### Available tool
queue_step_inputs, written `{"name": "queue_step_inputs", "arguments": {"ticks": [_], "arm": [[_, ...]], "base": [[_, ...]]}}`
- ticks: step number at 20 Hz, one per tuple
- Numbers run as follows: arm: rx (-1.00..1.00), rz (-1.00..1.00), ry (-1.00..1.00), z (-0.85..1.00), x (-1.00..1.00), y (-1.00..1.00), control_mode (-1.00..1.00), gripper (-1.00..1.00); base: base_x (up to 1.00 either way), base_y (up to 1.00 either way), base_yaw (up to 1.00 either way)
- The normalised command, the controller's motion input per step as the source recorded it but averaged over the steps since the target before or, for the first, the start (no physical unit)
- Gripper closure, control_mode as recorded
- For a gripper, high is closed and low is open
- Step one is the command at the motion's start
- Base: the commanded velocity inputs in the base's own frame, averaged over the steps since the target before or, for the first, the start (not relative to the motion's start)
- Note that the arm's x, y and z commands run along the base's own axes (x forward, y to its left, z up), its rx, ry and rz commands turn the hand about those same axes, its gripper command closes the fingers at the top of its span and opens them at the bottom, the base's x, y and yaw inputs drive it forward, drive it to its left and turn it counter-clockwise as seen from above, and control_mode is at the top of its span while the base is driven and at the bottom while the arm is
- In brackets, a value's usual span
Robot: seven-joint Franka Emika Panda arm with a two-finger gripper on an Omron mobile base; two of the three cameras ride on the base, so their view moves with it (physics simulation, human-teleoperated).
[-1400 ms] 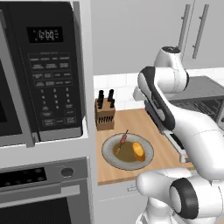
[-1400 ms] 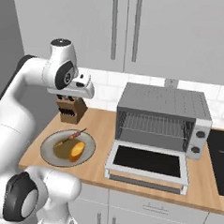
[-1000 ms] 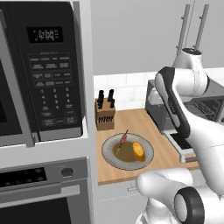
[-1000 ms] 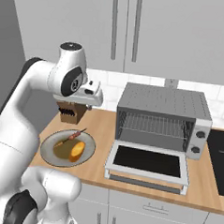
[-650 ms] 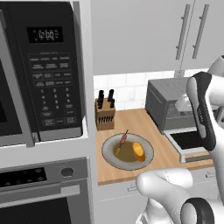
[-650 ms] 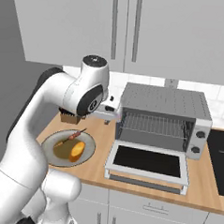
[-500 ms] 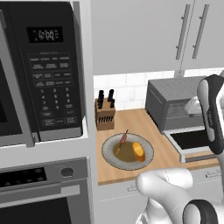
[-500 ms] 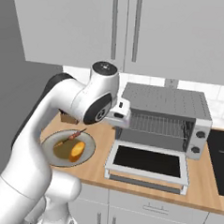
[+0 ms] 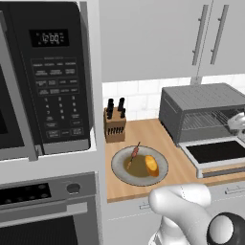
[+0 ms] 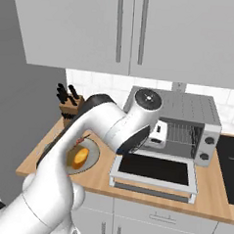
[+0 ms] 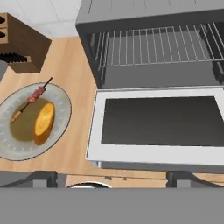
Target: Pick up the kebab skewer and baguette bread, and place them inside the toaster oven. Close the toaster oven door and start by setting the timer.
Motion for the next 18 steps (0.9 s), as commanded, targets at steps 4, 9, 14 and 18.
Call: {"name": "queue_step_inputs", "arguments": {"ticks": [4, 9, 14, 18], "arm": [[0.06, 0.00, -0.19, -0.23, 0.00, -0.88, -1.00, -1.00], [0.01, 0.00, -0.23, -0.32, 0.25, -0.25, -1.00, -1.00], [-0.01, -0.01, -0.18, -0.49, 0.45, 0.14, -1.00, -1.00], [-0.10, -0.16, -0.03, -0.37, 0.71, 0.49, -1.00, -1.00]], "base": [[0.00, 0.00, 0.00], [0.00, 0.00, 0.00], [0.00, 0.00, 0.00], [0.00, 0.00, 0.00]]}}
